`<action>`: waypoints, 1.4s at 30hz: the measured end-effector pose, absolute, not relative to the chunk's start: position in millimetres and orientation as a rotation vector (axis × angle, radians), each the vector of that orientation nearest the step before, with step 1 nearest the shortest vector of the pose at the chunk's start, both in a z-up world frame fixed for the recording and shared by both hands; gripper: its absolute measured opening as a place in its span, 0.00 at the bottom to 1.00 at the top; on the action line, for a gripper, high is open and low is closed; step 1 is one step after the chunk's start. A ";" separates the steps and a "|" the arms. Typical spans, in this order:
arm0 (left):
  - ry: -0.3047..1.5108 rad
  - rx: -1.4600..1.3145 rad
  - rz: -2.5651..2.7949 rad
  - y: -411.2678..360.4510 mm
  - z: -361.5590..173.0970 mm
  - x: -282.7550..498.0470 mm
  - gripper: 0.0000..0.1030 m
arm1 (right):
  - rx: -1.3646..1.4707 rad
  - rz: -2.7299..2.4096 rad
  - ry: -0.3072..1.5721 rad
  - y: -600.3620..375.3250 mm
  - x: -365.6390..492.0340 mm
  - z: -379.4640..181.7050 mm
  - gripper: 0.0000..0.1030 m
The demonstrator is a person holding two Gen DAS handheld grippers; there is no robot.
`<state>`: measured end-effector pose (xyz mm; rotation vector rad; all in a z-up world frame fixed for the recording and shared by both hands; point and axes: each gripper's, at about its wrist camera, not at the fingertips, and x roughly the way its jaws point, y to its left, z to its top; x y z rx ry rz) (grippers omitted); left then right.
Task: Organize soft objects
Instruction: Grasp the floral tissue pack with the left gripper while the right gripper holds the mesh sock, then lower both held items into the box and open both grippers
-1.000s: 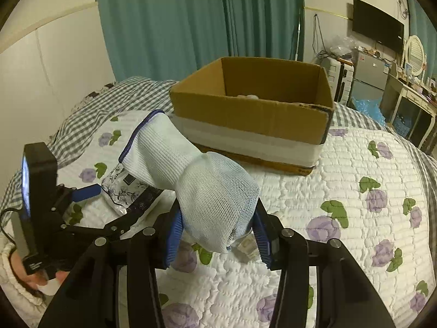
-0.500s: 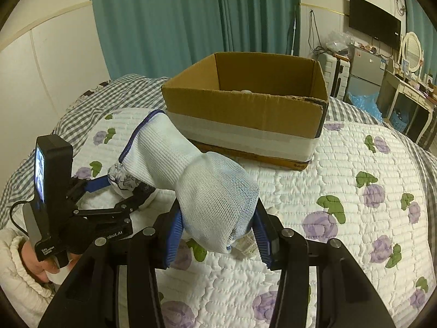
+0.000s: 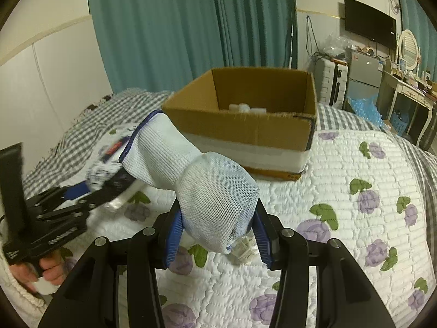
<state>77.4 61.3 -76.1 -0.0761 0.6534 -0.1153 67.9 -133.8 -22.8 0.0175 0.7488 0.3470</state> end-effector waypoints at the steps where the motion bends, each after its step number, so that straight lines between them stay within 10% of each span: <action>1: 0.639 -0.068 -0.121 59.4 -69.0 74.8 0.43 | 0.022 0.347 0.741 -135.7 67.3 -19.5 0.45; 16: 0.496 0.054 -0.191 2.8 17.5 153.2 0.44 | -0.019 0.271 0.525 -161.4 131.6 84.8 0.45; 30: 0.565 0.166 -0.172 -25.5 -36.7 253.8 0.57 | -0.051 0.201 0.654 -152.5 261.3 35.2 0.46; 32: 0.570 0.167 -0.145 -27.2 -40.8 256.3 0.62 | -0.038 0.207 0.656 -153.8 265.1 27.6 0.54; 34: 0.578 0.169 -0.128 -30.5 -42.5 257.0 0.70 | -0.036 0.214 0.653 -154.2 263.7 23.0 0.85; 42: 0.549 0.157 -0.092 -32.4 -5.0 234.7 0.70 | -0.041 0.191 0.600 -170.2 231.5 54.6 0.87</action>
